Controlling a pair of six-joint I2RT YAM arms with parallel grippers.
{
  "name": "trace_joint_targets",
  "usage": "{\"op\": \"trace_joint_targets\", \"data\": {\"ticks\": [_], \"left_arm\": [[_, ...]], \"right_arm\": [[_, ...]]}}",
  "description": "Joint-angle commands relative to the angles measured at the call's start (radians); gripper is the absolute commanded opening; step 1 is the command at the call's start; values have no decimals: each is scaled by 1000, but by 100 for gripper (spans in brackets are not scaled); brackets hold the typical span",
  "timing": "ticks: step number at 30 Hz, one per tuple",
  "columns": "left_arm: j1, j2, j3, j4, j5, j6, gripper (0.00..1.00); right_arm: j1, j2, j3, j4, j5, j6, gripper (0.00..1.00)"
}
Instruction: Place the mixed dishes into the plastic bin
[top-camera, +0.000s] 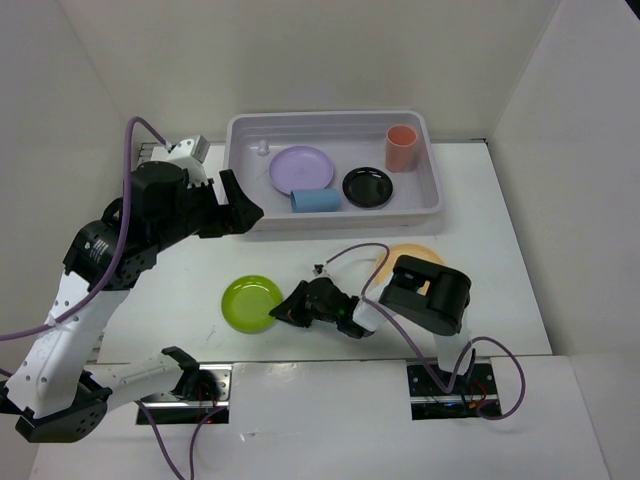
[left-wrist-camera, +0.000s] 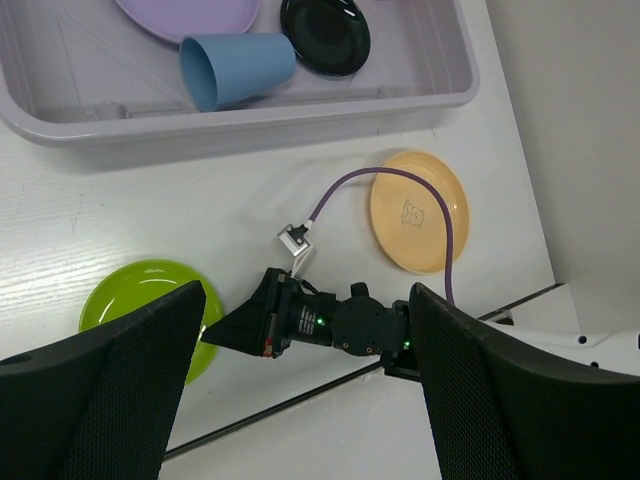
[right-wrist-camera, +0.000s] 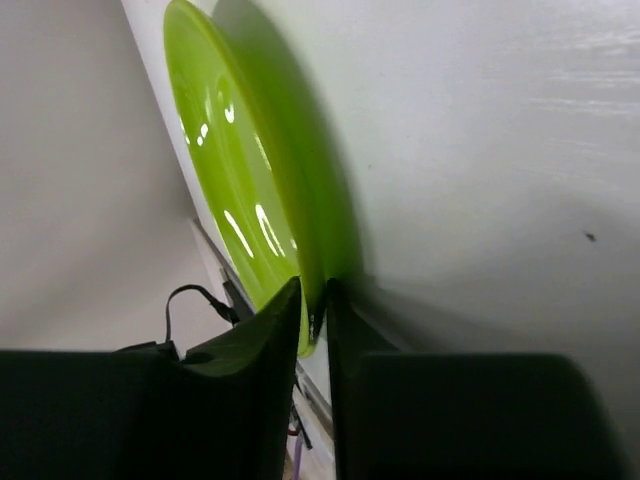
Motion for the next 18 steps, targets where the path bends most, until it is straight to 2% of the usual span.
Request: {"op": "trace_joint_targets", "data": {"ticks": [1,4,10,14,15,17,18], "left_arm": [[5,-18,32,6,-5,-5,89],[5,-9,32,6,-5,4,89],[5,0,42,15,-14,4,89],[5,0,42,35,-14,4,89],[5,0,42,44,-14,4,89],[5,9,42,55,-4,4,89],[5,9,42,66,7,4,89]], "right_arm": [[-3,34,6,-18,69,-4,15],[16,-23,51,-151,118,-59,0],[79,-354,124,-534,179,-178,0],[79,-718,178,-781,240,-227,0],[53,-776,198,-880,254,-242,0],[-31,-912,244,-947,224,-303,0],[-164,-948,253,-982,202,-329,0]]}}
